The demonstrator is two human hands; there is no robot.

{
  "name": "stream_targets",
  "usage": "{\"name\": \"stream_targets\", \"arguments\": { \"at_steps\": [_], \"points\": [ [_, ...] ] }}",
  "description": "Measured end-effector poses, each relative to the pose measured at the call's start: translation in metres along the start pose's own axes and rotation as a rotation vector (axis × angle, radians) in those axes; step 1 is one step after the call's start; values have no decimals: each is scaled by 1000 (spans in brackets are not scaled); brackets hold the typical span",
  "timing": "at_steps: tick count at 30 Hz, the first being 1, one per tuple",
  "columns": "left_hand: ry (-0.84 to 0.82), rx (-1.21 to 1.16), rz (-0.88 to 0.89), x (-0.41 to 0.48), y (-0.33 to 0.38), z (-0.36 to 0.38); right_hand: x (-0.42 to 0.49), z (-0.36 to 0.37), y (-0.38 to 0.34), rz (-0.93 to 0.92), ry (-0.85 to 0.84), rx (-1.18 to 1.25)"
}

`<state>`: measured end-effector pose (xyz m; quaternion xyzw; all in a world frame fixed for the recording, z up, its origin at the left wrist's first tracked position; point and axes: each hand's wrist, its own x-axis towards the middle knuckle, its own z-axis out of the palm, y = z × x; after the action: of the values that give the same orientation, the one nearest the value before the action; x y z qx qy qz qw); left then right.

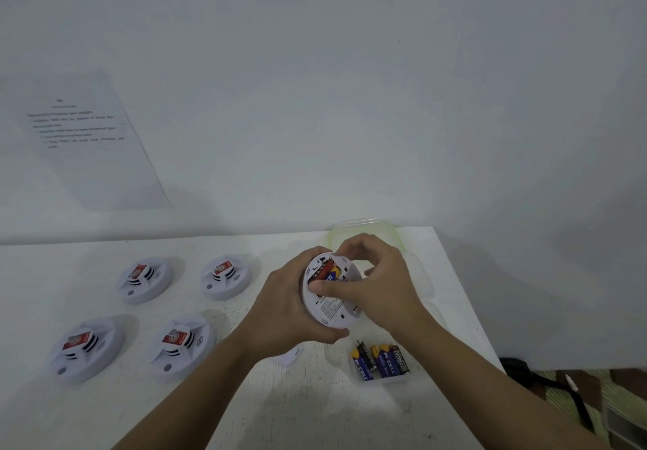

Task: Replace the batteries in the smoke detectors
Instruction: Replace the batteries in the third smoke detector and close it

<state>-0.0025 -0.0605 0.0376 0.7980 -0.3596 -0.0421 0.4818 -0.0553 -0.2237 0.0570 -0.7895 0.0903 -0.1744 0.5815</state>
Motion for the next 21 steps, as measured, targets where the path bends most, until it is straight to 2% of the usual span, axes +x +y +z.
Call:
{"name": "stream_targets", "arguments": {
  "at_steps": [4, 11, 21],
  "points": [
    [8, 19, 31, -2, 2, -1, 0, -1, -1, 90, 4, 108],
    [6, -27, 2, -4, 7, 0, 0, -3, 5, 70, -46, 115],
    [-150, -94, -56, 1, 6, -1, -2, -21, 20, 59, -60, 168]
  ]
}}
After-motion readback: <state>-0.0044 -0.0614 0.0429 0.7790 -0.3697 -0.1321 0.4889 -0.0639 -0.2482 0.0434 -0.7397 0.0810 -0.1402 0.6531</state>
